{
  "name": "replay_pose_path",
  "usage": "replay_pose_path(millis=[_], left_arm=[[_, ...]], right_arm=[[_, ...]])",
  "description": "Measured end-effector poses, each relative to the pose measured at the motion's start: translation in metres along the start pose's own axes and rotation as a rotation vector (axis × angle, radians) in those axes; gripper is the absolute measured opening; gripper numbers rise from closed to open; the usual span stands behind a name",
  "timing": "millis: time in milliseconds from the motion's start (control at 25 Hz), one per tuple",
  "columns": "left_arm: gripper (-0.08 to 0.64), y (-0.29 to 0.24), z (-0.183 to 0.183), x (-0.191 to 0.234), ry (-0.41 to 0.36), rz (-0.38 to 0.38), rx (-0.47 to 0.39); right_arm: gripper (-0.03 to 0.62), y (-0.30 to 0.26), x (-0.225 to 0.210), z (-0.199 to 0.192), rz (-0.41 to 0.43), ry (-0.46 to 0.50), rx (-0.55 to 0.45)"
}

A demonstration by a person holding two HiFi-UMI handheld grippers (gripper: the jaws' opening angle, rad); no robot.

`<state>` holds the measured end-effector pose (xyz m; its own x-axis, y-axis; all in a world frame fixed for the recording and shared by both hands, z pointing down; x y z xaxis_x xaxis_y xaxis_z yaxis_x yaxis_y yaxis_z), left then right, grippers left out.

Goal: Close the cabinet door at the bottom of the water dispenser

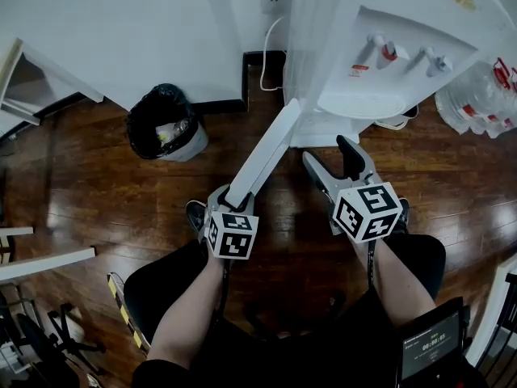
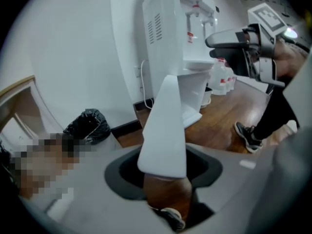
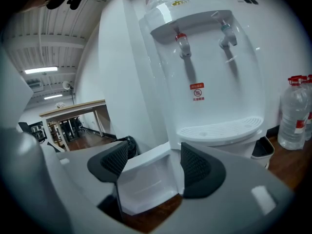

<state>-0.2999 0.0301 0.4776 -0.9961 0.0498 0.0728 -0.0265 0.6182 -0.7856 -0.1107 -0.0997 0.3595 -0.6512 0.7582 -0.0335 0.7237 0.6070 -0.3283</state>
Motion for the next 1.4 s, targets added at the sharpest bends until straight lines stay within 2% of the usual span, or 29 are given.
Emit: replay_pose_path(millis=[120, 280, 440, 520, 560, 640, 720, 840, 960, 1120, 1240, 1320, 1400], left_arm=[[0.218, 0.003, -0.007, -0.024, 0.048, -0.02, 0.01], [0.241, 0.012, -0.021, -0.073, 0.065, -0.108, 0.053], [0.296, 0.01, -0.028, -0.134, -0.031, -0.213, 0.084], [0.299, 0.005, -0.029, -0.161, -0.09, -0.247, 0.073], [0.279, 0.002, -0.028, -0.172, -0.122, -0.256, 0.061], [0.255, -0.004, -0.023, -0.19, -0.172, -0.258, 0.03], [0.264, -0.01, -0.018, -0.203, -0.195, -0.242, 0.005], [0.297, -0.018, -0.015, -0.211, -0.187, -0.228, 0.003], [0.322, -0.029, -0.006, -0.226, -0.183, -0.235, 0.018], [0.312, -0.048, 0.011, -0.257, -0.25, -0.245, -0.005], [0.31, -0.058, 0.025, -0.271, -0.291, -0.261, -0.047], [0.307, -0.065, 0.035, -0.269, -0.267, -0.263, -0.085], [0.307, -0.073, 0.045, -0.259, -0.204, -0.263, -0.098]], right_arm=[[0.341, 0.007, -0.003, -0.007, -0.001, 0.002, 0.015], [0.337, 0.028, -0.011, -0.014, -0.009, 0.005, 0.034], [0.333, 0.054, -0.024, -0.023, -0.015, -0.006, 0.054], [0.333, 0.068, -0.029, -0.027, -0.001, -0.005, 0.062], [0.333, 0.076, -0.033, -0.029, 0.006, -0.005, 0.064], [0.333, 0.093, -0.042, -0.035, 0.012, -0.009, 0.071], [0.333, 0.109, -0.052, -0.042, 0.012, -0.019, 0.082], [0.333, 0.127, -0.06, -0.056, 0.028, -0.042, 0.104], [0.333, 0.135, -0.057, -0.067, 0.085, -0.038, 0.145], [0.333, 0.137, -0.051, -0.076, 0.143, -0.013, 0.199], [0.333, 0.137, -0.056, -0.078, 0.154, -0.064, 0.214], [0.327, 0.136, -0.065, -0.081, 0.14, -0.114, 0.234], [0.312, 0.134, -0.076, -0.087, 0.105, -0.144, 0.262]])
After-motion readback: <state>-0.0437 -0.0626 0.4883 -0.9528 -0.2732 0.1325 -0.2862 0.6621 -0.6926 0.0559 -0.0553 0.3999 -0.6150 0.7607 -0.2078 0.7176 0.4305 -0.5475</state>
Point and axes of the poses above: the fingertips, and each gripper's own axes: y backward along the fingers, x to its left, z out of its top, the point moved 6 cm from there along y, backward along the fingers, and after that the axes turned 14 degrees about y, right-handed, at the moved point
